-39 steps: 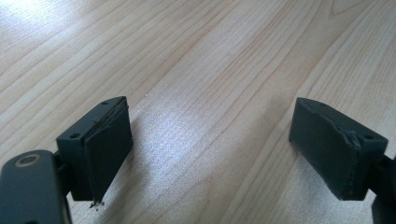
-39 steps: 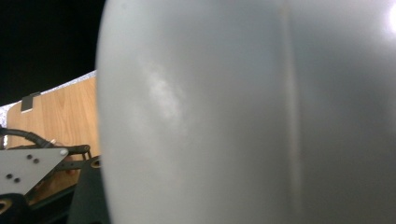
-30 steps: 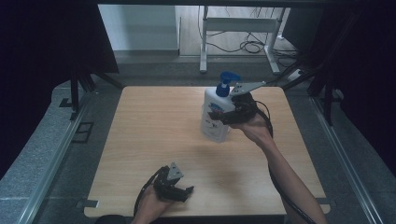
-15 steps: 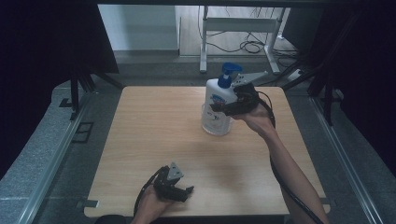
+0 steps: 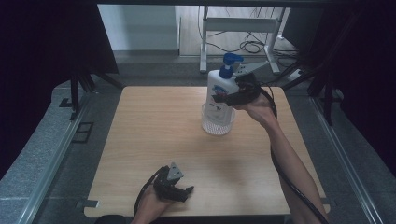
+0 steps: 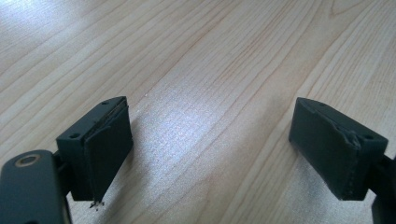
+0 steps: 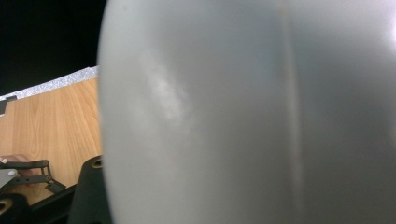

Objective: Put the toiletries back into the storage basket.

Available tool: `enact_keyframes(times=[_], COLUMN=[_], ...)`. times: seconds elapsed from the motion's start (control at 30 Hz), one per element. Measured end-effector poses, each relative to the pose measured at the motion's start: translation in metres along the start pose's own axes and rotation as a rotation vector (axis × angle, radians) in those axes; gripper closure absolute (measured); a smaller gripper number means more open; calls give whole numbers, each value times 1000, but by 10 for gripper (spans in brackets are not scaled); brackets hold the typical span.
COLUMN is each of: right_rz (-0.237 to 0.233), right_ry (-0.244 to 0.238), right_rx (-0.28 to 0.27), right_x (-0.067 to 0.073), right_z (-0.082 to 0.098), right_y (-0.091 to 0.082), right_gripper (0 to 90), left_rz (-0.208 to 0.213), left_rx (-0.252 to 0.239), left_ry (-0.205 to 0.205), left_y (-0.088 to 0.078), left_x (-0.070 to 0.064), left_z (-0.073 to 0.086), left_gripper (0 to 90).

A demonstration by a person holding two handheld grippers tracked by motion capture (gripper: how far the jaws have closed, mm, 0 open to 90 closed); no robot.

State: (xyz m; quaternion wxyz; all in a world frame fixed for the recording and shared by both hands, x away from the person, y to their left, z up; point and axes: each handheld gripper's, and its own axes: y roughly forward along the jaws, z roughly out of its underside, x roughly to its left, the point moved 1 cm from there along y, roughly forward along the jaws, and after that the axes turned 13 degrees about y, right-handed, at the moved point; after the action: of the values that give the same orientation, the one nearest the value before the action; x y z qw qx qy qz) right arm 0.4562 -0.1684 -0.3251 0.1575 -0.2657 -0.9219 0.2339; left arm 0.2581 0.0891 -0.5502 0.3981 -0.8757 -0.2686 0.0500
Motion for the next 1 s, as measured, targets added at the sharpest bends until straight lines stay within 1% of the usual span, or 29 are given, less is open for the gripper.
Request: enact_keyframes(times=[0.13, 0.3, 0.53, 0.87, 1.0], right_rz=[8, 12, 28, 42, 41], right_ry=[-5, 2, 2, -9, -11], right_rx=[5, 6, 12, 32, 38], right_x=[-6, -15, -27, -37, -40], right_z=[-3, -4, -3, 1, 5], right_y=[1, 4, 14, 28, 34], right_gripper=[372, 371, 372, 372, 372], left_rz=[-1, -1, -1, -2, -2], left_rx=[0, -1, 1, 1, 0], left_ry=[0, -1, 1, 2, 2], left_y=[0, 0, 0, 0, 0], left_x=[0, 0, 0, 0, 0], left_z=[0, 0, 0, 0, 0], left_gripper=[126, 126, 126, 126, 126])
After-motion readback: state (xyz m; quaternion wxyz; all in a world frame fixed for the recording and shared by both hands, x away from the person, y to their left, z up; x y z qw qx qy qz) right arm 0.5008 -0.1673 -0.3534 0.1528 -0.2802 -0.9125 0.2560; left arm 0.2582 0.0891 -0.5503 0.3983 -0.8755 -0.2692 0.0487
